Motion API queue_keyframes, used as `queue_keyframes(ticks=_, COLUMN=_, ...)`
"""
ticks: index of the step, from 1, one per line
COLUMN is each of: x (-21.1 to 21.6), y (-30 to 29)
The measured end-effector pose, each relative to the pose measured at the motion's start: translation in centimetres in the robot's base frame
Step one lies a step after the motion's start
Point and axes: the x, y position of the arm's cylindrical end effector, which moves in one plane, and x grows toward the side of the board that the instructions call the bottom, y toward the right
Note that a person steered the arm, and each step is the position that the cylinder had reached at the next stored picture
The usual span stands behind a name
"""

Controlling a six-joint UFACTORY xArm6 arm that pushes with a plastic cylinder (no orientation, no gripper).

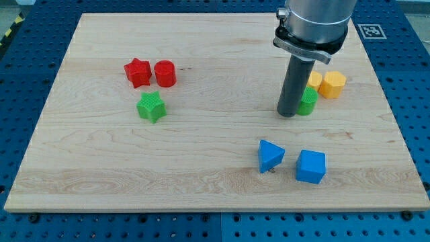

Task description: Place green circle below yellow hexagon

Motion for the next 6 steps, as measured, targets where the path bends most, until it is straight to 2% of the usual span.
queue_keyframes(ticks=3, x=0.0, y=-0.2)
queue_keyframes(ticks=4, x=-2.0, y=-1.7)
queue_keyframes(ticks=6, x=-1.2, y=0.7)
